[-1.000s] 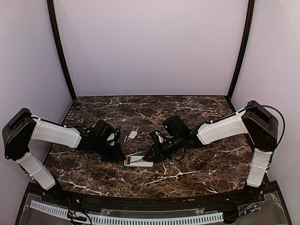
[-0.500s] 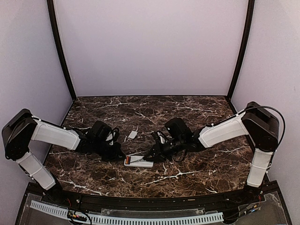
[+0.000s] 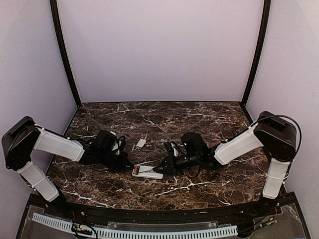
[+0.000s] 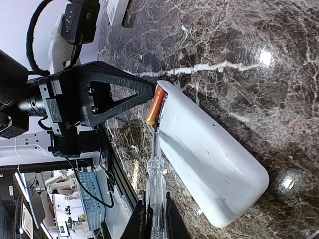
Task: Unload the batteries from the remote control
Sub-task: Remove the battery from the remote control without the battery cover, then adjust the remote control without the battery cover at the center of the board.
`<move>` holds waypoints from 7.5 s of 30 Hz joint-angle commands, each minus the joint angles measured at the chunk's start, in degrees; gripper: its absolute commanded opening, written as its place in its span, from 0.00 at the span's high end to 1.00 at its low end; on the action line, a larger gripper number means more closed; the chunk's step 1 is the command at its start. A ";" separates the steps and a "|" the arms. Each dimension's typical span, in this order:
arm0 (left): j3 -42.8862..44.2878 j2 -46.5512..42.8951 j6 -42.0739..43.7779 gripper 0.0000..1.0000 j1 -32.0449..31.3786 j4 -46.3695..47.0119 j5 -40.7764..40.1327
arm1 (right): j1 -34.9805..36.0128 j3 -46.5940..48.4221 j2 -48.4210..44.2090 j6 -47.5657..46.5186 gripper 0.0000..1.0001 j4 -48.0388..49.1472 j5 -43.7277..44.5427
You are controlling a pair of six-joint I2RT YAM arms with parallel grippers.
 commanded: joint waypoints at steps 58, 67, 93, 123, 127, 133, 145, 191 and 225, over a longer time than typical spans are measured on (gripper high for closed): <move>0.26 -0.57 3.91 1.00 -1.12 -9.93 2.56 | 7.57 17.06 -3.91 -5.16 1.00 -35.11 17.34; 0.34 -0.01 4.19 1.00 -1.11 -9.92 2.72 | 7.59 20.05 -1.82 -4.71 1.00 -38.10 16.92; 0.50 2.48 4.59 1.00 -1.12 -7.55 3.57 | 9.96 35.96 9.62 -0.96 1.00 -53.85 19.66; -0.26 -11.84 5.25 0.81 3.17 -17.08 -2.45 | 8.27 12.59 -3.65 1.11 1.00 -17.83 17.34; -0.23 -13.46 5.78 0.78 3.96 -18.49 -2.79 | 8.25 12.38 -4.10 0.68 1.00 -18.09 18.25; -0.14 -14.39 5.93 0.77 4.62 -19.17 -2.74 | 8.27 12.32 -4.38 0.45 1.00 -18.07 19.58; -0.57 -16.44 6.85 0.69 5.03 -18.58 -1.14 | 7.93 13.00 -6.57 -2.88 1.00 -21.07 22.06; 16.44 8.85 21.43 0.34 -4.64 -18.67 1.88 | 3.25 -4.29 -32.82 -2.76 1.00 -35.72 36.87; 16.07 0.23 8.96 0.33 -17.62 -15.36 -0.86 | 3.25 -5.10 -37.41 -4.65 1.00 -40.56 36.74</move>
